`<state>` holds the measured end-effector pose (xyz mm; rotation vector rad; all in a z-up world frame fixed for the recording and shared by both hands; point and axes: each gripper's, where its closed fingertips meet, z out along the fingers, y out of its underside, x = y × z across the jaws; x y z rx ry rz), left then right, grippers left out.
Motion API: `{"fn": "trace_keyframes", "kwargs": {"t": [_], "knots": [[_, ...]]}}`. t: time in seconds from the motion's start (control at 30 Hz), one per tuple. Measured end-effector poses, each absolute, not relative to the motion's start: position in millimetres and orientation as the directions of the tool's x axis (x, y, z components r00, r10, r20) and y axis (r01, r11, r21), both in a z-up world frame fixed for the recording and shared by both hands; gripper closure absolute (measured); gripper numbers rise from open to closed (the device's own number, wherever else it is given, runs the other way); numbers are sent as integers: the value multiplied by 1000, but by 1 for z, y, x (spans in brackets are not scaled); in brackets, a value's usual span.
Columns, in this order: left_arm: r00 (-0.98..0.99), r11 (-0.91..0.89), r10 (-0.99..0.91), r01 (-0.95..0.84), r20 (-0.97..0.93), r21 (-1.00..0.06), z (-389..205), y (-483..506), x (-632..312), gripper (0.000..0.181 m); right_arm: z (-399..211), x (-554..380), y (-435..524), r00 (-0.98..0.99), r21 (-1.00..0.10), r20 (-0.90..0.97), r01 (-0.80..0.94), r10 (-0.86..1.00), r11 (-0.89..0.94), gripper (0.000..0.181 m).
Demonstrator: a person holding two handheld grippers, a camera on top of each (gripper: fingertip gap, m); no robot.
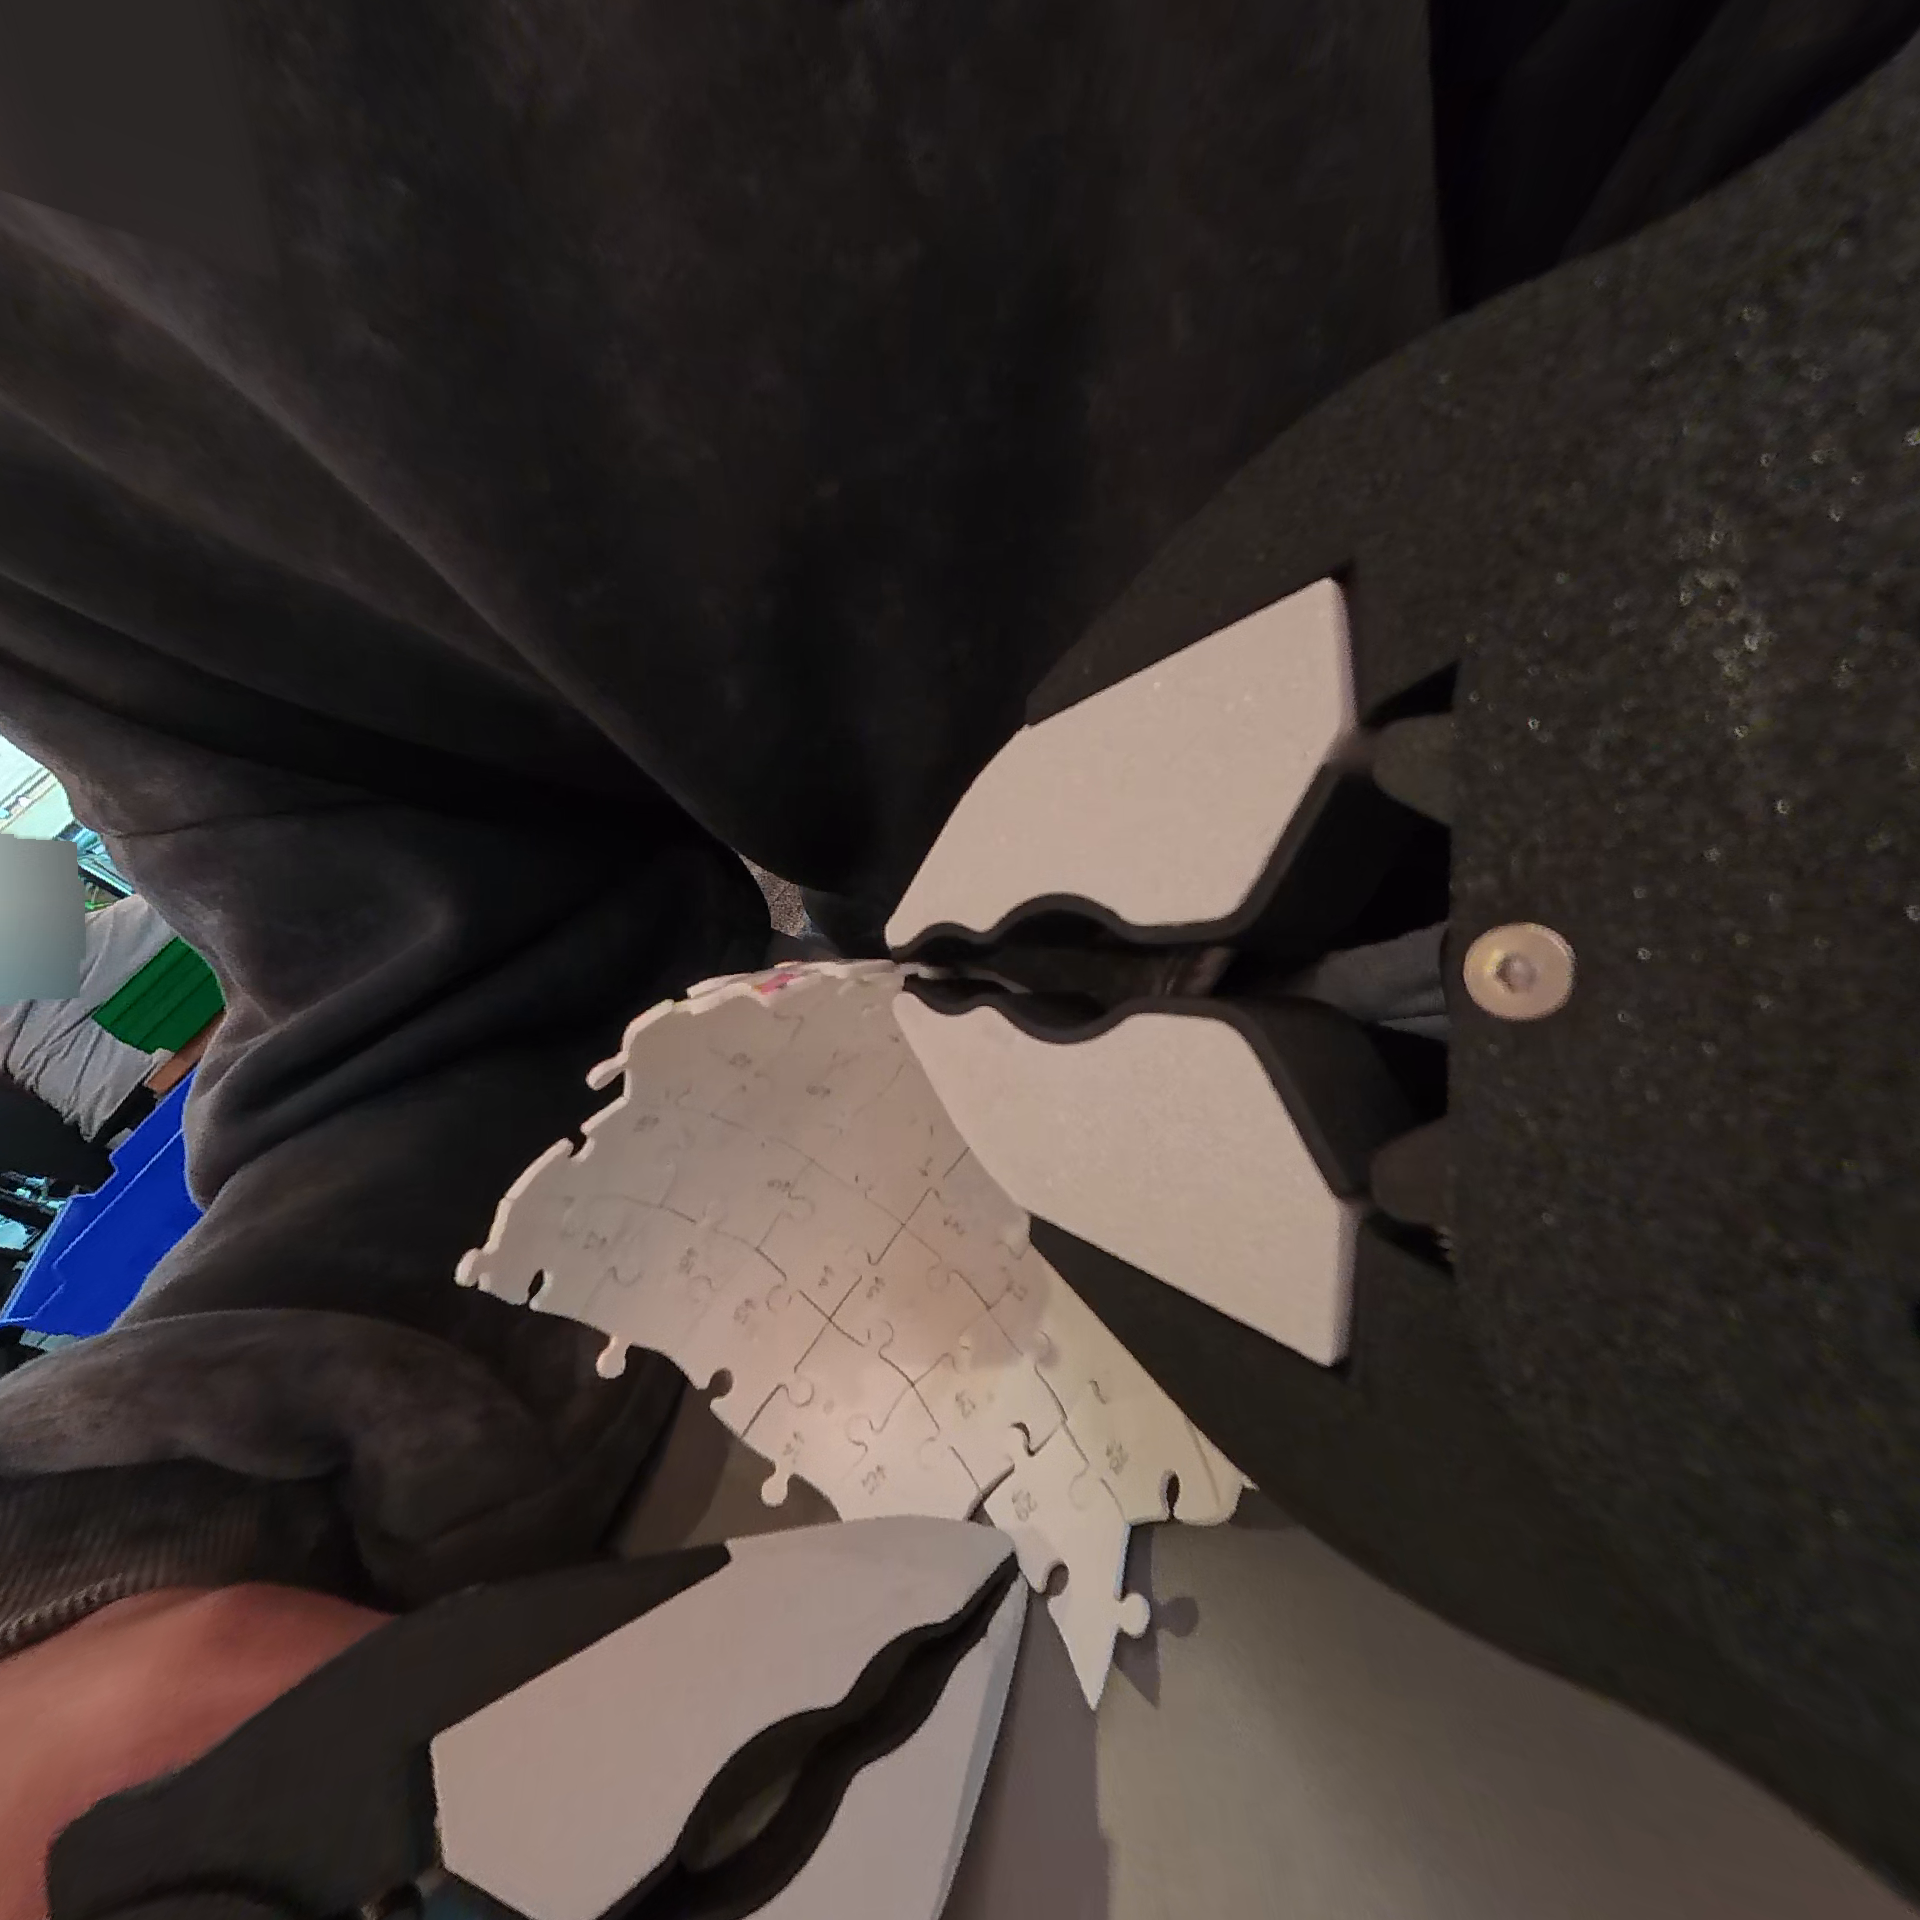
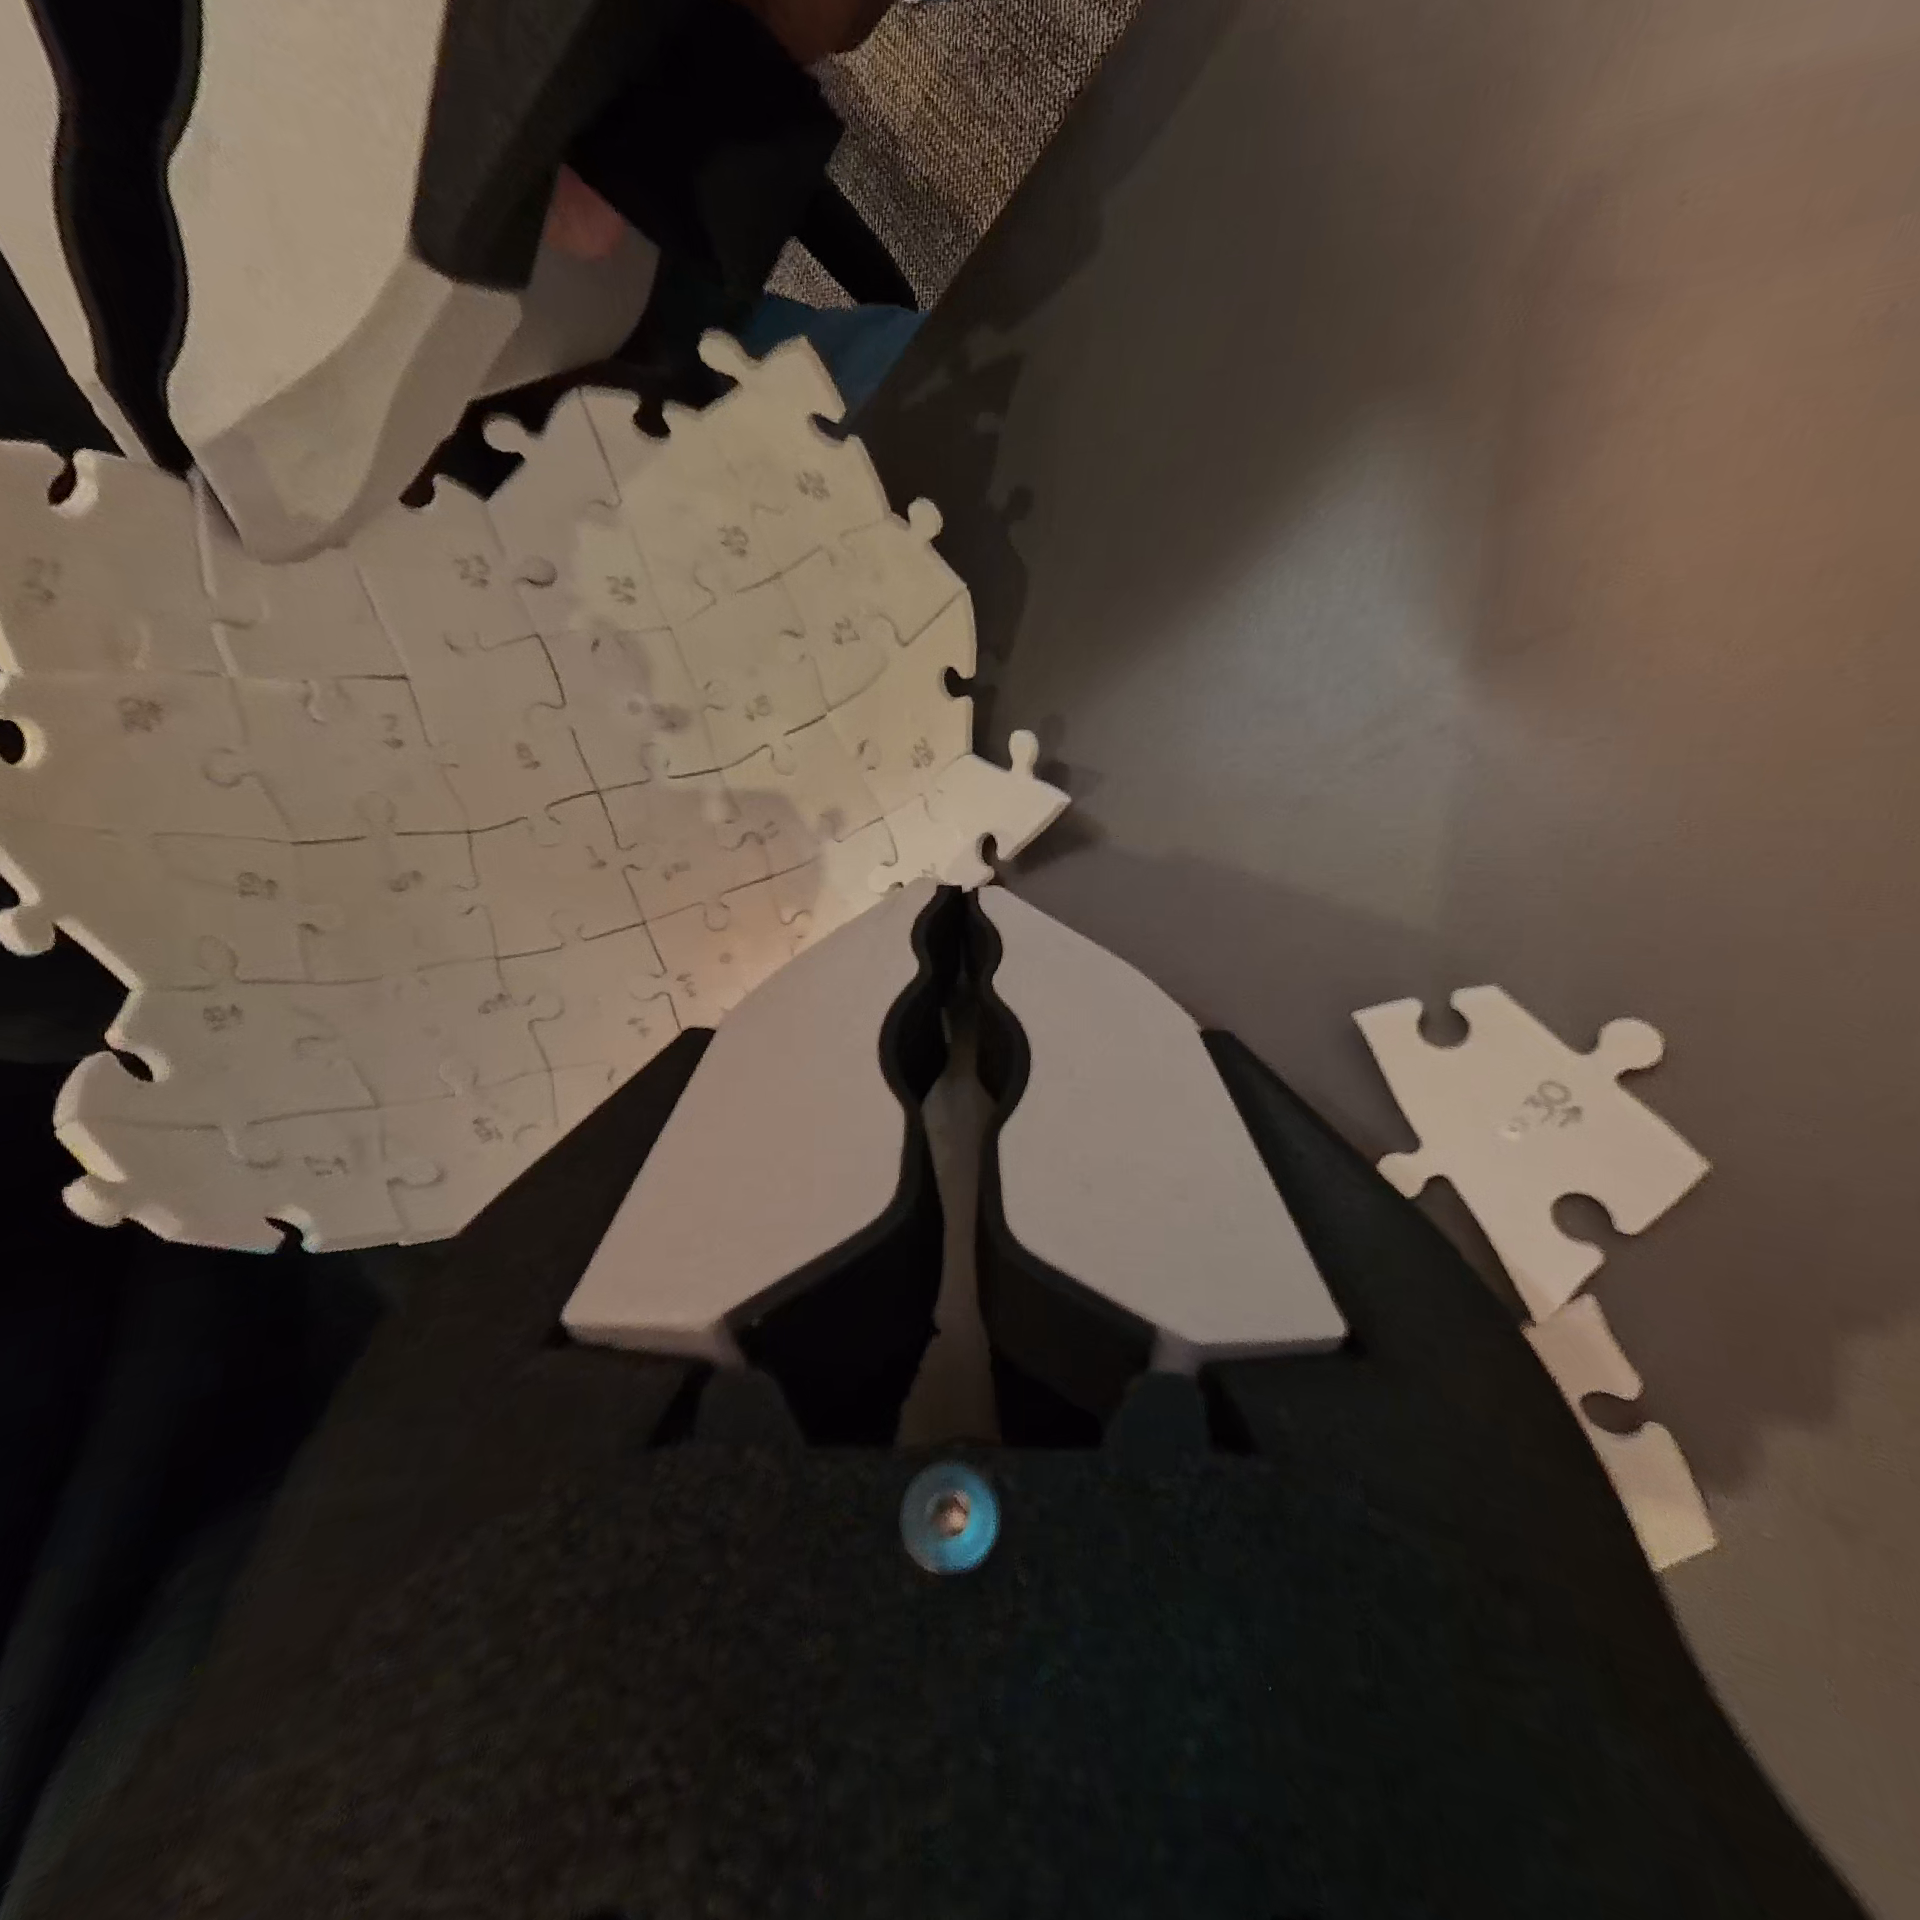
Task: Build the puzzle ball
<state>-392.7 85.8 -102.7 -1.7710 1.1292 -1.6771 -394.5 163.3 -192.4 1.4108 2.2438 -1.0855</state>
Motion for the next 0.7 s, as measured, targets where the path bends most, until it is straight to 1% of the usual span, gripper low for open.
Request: {"fn": "trace_keyframes", "kwargs": {"t": [0.2,0.37,0.43,0.47,0.53,0.57,0.63,0.7], "knots": [[-87,-565,-794,-259,601,-784,-103,83,-391,179,-193,-389,160,-489,-425,-584,864,648,269,181],[-95,-558,-795,-274,599,-783,-105,80,-390,179,-192,-389,161,-525,-445,-555,843,646,302,181],[-96,-556,-795,-277,599,-783,-105,80,-390,179,-190,-392,166,-559,-485,-505,814,657,320,178],[-97,-554,-797,-275,597,-785,-105,80,-391,179,-187,-397,169,-584,-522,-460,787,669,329,172],[-100,-554,-797,-270,595,-787,-104,80,-391,179,-181,-407,171,-629,-602,-373,724,682,337,168],[-101,-555,-797,-269,596,-787,-104,80,-392,179,-178,-410,170,-641,-626,-353,703,681,338,166],[-101,-555,-797,-269,596,-787,-104,80,-392,179,-179,-415,170,-643,-641,-332,690,690,335,162],[-100,-554,-797,-272,595,-787,-104,80,-392,179,-187,-415,170,-630,-616,-347,712,695,337,163]]}}
